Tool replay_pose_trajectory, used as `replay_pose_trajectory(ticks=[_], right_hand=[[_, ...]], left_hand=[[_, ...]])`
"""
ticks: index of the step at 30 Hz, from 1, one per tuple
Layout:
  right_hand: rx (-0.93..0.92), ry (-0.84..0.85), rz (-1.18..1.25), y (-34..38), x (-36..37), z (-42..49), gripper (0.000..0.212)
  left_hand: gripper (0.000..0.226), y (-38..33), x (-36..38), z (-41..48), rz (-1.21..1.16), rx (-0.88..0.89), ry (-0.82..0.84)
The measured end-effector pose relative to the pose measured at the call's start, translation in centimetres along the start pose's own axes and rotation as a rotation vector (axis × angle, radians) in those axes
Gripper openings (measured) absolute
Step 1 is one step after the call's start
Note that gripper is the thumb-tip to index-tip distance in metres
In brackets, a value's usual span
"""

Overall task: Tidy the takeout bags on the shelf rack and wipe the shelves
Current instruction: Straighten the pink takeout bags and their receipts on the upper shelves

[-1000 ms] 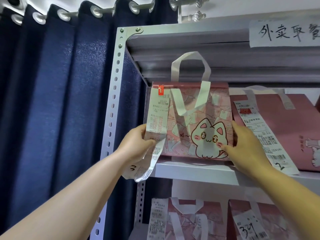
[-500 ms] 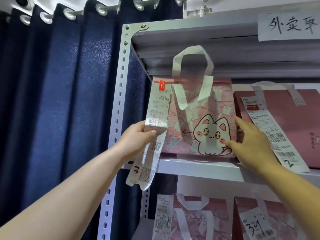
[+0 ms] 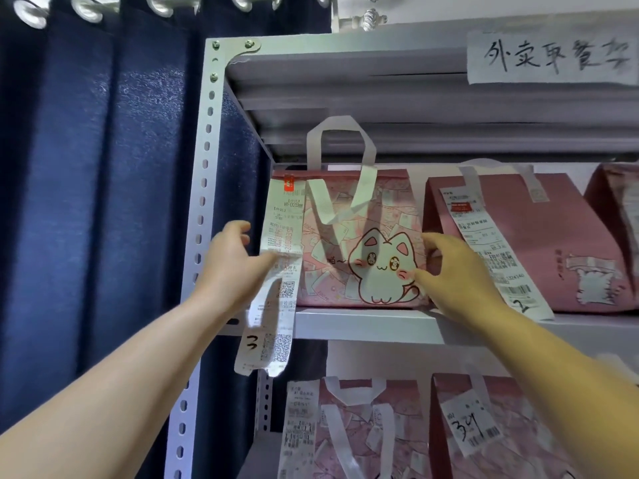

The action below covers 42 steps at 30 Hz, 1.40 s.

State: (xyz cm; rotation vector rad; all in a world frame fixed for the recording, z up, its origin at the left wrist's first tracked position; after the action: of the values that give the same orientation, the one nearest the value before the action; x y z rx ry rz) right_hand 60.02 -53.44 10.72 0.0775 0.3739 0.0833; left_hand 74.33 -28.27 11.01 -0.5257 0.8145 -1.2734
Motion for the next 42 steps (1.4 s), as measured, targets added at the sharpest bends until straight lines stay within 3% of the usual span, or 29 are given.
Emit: replay_pose_trajectory(ticks=[5, 12, 19, 30, 37, 42], right_hand=[[-0.068, -0.117, -0.090, 0.5, -2.1, -0.4, 0.030], [-0.164, -0.215, -0.097, -0.6, -6.9, -2.1, 0.013], [-0.122, -0.224, -0.212, -6.6, -12.0, -3.1, 0.022], [0.172, 0.011, -0.311, -15.8, -15.3, -2.8, 0.082], [0.218, 0.069, -0.180, -18.1, -14.4, -2.0, 0.088], [0.132, 0.009, -0.168, -18.6, -14.2, -2.7, 0.088]], left_hand=[[0.047, -3.1, -0.9, -1.6, 0.039, 0.285, -0.139], [0.030, -7.8, 3.1, -5.0, -0.007, 0.458, 0.013], [0.040, -10.4, 11.0, -7.4, 0.004, 0.435, 0.169], [0.074, -13.1, 19.8, -8.0, 0.116, 0.236, 0.201], [0.068, -13.3, 21.0, -7.6, 0.096, 0.108, 0.195], [0.037, -12.9, 21.5, -7.6, 0.069, 0.070, 0.241]])
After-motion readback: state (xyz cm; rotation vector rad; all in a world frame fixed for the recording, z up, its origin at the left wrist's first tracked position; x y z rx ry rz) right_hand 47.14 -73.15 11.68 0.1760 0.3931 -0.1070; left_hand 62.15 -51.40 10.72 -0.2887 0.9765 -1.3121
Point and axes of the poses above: each hand's wrist, its own z-axis towards the middle knuckle, its own x-axis out of the palm, y = z × x, the point moved 2 cm from there along z, towards the middle knuckle, and after that the axes turned 12 degrees about -x, right-handed, at the moved point
